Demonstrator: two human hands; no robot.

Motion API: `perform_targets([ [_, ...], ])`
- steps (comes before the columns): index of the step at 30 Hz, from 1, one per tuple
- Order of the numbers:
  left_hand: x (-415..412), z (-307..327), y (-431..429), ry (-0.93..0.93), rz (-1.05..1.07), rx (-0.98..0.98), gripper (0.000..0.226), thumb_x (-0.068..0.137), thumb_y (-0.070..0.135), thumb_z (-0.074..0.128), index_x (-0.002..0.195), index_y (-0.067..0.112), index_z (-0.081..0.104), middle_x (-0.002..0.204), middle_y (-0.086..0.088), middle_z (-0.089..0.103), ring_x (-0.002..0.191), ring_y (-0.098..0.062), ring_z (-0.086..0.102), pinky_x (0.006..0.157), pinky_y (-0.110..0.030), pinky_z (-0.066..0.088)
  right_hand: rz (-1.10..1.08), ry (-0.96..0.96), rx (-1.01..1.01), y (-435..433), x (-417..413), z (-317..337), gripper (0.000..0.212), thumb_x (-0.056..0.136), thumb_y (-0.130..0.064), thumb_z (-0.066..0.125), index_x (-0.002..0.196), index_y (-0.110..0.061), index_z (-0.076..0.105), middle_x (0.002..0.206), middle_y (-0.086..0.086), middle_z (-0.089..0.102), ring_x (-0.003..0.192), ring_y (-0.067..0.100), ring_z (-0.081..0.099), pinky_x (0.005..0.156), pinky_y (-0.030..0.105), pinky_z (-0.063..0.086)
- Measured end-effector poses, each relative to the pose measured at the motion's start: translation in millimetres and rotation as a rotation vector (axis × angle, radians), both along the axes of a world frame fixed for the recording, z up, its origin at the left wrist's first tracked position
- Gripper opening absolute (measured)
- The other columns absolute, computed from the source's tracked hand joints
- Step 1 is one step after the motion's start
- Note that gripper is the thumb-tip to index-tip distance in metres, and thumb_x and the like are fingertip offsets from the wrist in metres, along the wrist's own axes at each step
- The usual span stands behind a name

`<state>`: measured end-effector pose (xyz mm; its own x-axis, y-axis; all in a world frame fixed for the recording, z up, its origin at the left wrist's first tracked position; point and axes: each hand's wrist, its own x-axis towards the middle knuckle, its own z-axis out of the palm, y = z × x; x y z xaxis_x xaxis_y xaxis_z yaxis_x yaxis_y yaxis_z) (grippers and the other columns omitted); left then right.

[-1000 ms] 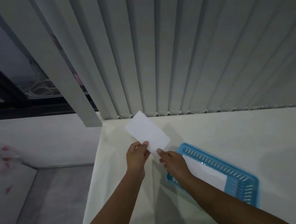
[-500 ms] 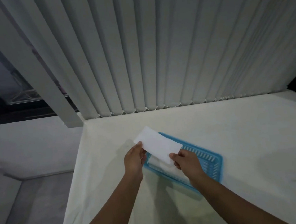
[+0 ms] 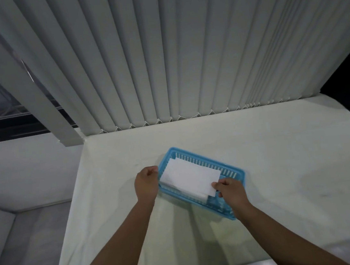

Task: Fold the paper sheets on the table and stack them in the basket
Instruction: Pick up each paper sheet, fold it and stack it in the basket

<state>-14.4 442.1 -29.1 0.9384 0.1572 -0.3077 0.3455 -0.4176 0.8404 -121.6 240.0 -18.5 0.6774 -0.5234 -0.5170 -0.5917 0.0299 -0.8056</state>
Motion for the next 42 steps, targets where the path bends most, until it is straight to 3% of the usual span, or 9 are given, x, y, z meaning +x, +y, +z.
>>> perform_targets([
  [4, 20, -16, 7, 0.102, -0.215, 0.215, 0.038, 0.086, 0.044, 0.039, 0.105, 0.034, 0.071, 0.124, 0.005, 0.064, 0.119, -0.023, 0.053, 0.1, -0.035, 0.04, 0.018, 0.02, 0.006, 1, -3, -3, 0.019, 0.086, -0.016, 0.068, 0.07, -0.009, 0.063, 0.07, 0.008, 0.062, 0.06, 0.017, 0.052, 0.057, 0.027, 0.041],
  [8, 29, -29, 7, 0.125, -0.379, 0.413, 0.042, 0.092, 0.032, 0.029, 0.108, 0.045, 0.065, 0.119, 0.002, 0.058, 0.122, -0.025, 0.047, 0.101, -0.036, 0.033, 0.014, 0.006, 0.007, 6, -1, -5, 0.019, 0.085, -0.016, 0.069, 0.068, -0.01, 0.062, 0.07, 0.007, 0.062, 0.059, 0.016, 0.053, 0.057, 0.027, 0.041],
  [22, 29, -19, 10, 0.109, -0.459, 0.513, 0.061, 0.095, 0.014, 0.014, 0.122, 0.049, 0.057, 0.137, -0.009, 0.045, 0.131, -0.03, 0.031, 0.108, -0.043, 0.036, -0.036, -0.018, 0.047, 17, 7, -5, 0.014, 0.085, -0.013, 0.069, 0.076, -0.004, 0.066, 0.077, 0.009, 0.064, 0.061, 0.016, 0.052, 0.054, 0.022, 0.042],
  [28, 28, -18, 9, 0.089, -0.464, 0.51, 0.064, 0.095, 0.012, 0.011, 0.122, 0.047, 0.058, 0.127, -0.007, 0.049, 0.128, -0.03, 0.035, 0.108, -0.041, 0.035, -0.052, -0.015, 0.034, 17, 8, -6, 0.017, 0.085, -0.014, 0.069, 0.07, -0.009, 0.065, 0.08, 0.009, 0.066, 0.06, 0.014, 0.054, 0.058, 0.024, 0.044],
  [30, 28, -17, 8, 0.074, -0.477, 0.518, 0.063, 0.096, 0.012, 0.012, 0.122, 0.046, 0.058, 0.125, -0.004, 0.049, 0.129, -0.03, 0.035, 0.106, -0.04, 0.037, -0.044, -0.002, -0.007, 17, 7, -8, 0.012, 0.083, -0.021, 0.072, 0.08, -0.01, 0.067, 0.087, 0.007, 0.068, 0.069, 0.015, 0.058, 0.069, 0.028, 0.048],
  [33, 25, -16, 7, 0.006, -0.448, 0.489, 0.055, 0.096, 0.011, 0.02, 0.118, 0.039, 0.062, 0.128, -0.002, 0.051, 0.13, -0.028, 0.033, 0.103, -0.037, 0.037, 0.036, 0.007, -0.233, 16, 3, -11, 0.042, 0.081, -0.034, 0.072, 0.117, -0.016, 0.06, 0.112, 0.003, 0.061, 0.101, 0.019, 0.06, 0.089, 0.034, 0.047],
  [36, 19, -13, 5, -0.144, -0.405, 0.413, 0.038, 0.096, 0.014, 0.034, 0.123, 0.027, 0.058, 0.137, 0.0, 0.052, 0.129, -0.024, 0.038, 0.103, -0.036, 0.036, 0.292, 0.002, -0.672, 16, -5, -15, 0.059, 0.087, -0.045, 0.06, 0.14, -0.023, 0.044, 0.143, 0.002, 0.047, 0.131, 0.023, 0.043, 0.107, 0.041, 0.037],
  [39, 10, -9, -4, -0.299, -0.581, 0.559, 0.046, 0.097, 0.035, 0.032, 0.141, 0.025, 0.041, 0.15, -0.003, 0.039, 0.135, -0.026, 0.036, 0.11, -0.041, 0.031, 0.618, 0.062, -0.917, 20, -5, -23, 0.07, 0.092, -0.065, 0.023, 0.152, -0.028, 0.02, 0.162, -0.002, 0.012, 0.148, 0.027, 0.015, 0.118, 0.045, 0.012],
  [42, 4, -15, -12, -0.246, -0.837, 0.769, 0.055, 0.1, 0.046, 0.019, 0.151, 0.029, 0.013, 0.162, -0.001, 0.007, 0.149, -0.023, 0.008, 0.121, -0.047, 0.009, 0.765, 0.094, -1.01, 24, -1, -34, 0.097, 0.076, -0.074, -0.019, 0.154, -0.025, 0.012, 0.163, 0.001, 0.005, 0.15, 0.031, 0.003, 0.118, 0.052, 0.001],
])
